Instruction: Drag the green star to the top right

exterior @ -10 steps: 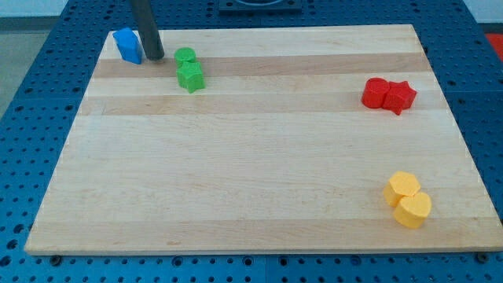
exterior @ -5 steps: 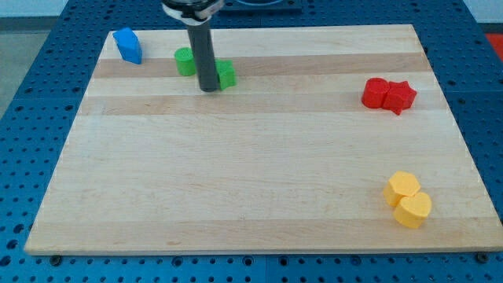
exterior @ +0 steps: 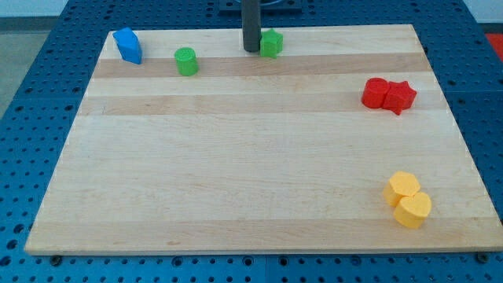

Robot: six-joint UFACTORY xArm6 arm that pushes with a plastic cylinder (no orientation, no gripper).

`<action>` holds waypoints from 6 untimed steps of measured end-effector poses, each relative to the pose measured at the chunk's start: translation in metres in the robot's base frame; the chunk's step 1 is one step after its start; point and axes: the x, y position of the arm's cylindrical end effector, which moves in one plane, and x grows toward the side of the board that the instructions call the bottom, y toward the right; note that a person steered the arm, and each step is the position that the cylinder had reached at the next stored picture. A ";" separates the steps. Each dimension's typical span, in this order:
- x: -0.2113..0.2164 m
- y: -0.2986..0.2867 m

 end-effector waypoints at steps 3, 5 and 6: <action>0.001 0.111; 0.003 0.165; 0.015 0.142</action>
